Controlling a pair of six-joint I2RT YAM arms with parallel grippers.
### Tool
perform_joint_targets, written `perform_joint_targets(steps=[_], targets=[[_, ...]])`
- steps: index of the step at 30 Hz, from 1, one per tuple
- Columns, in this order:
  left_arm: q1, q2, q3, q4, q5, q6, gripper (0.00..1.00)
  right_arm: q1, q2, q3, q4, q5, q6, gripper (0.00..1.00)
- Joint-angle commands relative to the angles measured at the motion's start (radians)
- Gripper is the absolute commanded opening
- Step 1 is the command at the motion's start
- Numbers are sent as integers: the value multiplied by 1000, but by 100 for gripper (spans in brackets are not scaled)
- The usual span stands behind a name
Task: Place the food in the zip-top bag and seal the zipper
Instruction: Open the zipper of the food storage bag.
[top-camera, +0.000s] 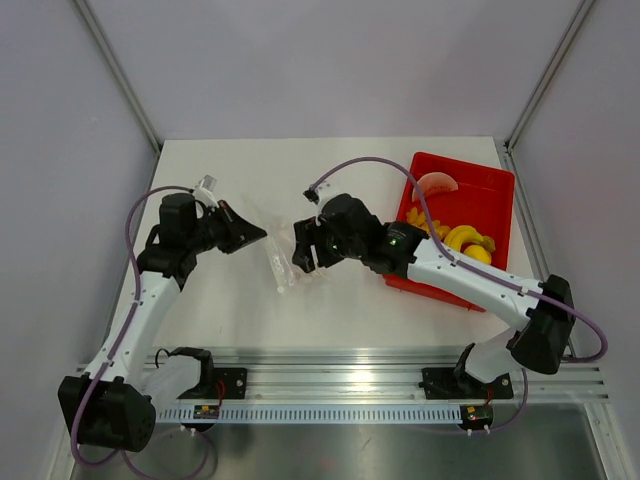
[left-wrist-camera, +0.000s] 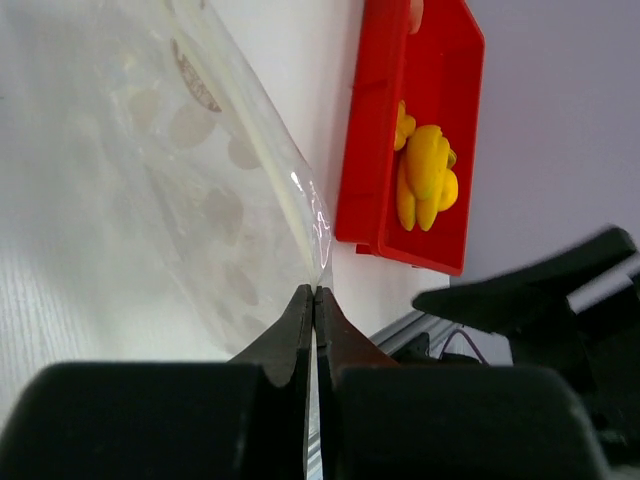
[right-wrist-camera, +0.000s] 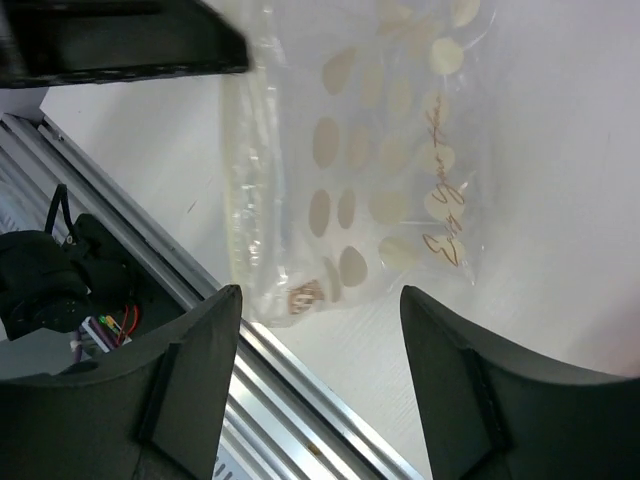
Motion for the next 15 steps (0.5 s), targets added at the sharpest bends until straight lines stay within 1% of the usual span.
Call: perform_joint_targets(steps=[1, 2, 5, 6, 12, 15], targets=[[-4, -2, 83, -88, -91, -27, 0, 137, 16, 187, -188, 325, -103, 71], [-4, -12, 95, -96, -113, -50, 0, 153, 42, 209, -202, 398, -108, 69], [-4, -13, 118, -130, -121, -89, 0, 200, 88, 279, -229, 503, -137, 67], [-5, -11, 128, -157, -124, -96, 0, 209, 102, 313, -236, 517, -142, 67], [-11, 3, 192, -234, -166, -97, 0, 260, 208, 413, -248, 529, -169, 69], [-11, 9, 200, -246, -164, -114, 0, 282, 260, 463, -257, 520, -169, 67]])
